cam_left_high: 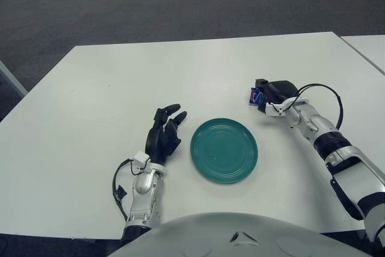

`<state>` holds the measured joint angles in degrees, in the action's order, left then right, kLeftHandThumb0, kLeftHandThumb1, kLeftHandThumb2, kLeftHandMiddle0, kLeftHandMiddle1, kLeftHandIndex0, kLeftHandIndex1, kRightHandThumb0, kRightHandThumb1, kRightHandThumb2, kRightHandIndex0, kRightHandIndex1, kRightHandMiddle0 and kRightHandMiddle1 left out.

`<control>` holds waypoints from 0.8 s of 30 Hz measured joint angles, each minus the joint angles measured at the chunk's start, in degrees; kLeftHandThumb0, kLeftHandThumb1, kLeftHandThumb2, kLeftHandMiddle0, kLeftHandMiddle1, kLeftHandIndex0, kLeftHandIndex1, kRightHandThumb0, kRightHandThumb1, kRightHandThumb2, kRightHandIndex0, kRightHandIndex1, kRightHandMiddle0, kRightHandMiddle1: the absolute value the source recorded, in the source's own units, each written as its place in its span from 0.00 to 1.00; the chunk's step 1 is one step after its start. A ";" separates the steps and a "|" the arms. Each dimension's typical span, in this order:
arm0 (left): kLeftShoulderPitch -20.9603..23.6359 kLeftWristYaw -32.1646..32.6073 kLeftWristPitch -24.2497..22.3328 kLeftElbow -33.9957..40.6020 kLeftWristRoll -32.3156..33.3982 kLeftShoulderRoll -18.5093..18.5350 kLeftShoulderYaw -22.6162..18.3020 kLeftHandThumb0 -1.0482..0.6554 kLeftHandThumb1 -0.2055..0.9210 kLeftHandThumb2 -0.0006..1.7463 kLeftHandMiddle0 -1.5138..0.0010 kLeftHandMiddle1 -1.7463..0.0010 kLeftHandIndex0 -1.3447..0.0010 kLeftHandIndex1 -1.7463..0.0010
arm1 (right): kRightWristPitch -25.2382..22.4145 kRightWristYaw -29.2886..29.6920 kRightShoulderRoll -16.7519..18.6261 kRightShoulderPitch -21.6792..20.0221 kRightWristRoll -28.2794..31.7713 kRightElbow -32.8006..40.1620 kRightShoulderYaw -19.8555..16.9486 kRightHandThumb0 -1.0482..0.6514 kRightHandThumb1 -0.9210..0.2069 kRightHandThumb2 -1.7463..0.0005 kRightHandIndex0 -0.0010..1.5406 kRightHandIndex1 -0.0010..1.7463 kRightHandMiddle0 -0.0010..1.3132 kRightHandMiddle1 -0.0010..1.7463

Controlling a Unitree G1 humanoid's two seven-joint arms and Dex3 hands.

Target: Put the gum into the plate.

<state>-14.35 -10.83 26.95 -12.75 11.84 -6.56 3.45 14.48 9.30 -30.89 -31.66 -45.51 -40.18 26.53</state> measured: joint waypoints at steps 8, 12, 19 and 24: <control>0.65 0.00 0.33 -0.82 -0.03 -0.07 -0.42 0.09 1.00 0.49 0.74 0.66 0.90 0.37 | -5.03 -5.64 -2.41 -0.01 1.06 17.08 -5.45 0.36 0.43 0.33 0.71 1.00 0.40 1.00; 0.79 0.00 0.30 -1.03 -0.04 -0.07 -0.52 0.10 1.00 0.50 0.74 0.66 0.90 0.37 | -7.92 -6.99 -2.39 0.17 -0.32 23.01 -6.09 0.36 0.44 0.33 0.71 1.00 0.40 1.00; 0.78 0.01 0.30 -0.95 -0.08 -0.08 -0.54 0.10 1.00 0.50 0.74 0.66 0.90 0.36 | -12.00 -10.13 -2.29 3.54 -3.28 30.18 -6.09 0.35 0.45 0.32 0.71 1.00 0.41 1.00; 0.70 0.17 0.30 -0.90 -0.24 -0.08 -0.59 0.10 1.00 0.51 0.74 0.67 0.89 0.36 | -14.61 -14.00 -2.29 5.78 -3.90 33.76 -6.07 0.35 0.44 0.32 0.70 1.00 0.41 1.00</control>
<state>-13.65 -10.66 27.26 -13.65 11.60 -6.64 2.86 -0.13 -4.71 -33.17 -25.88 -49.40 -6.42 20.45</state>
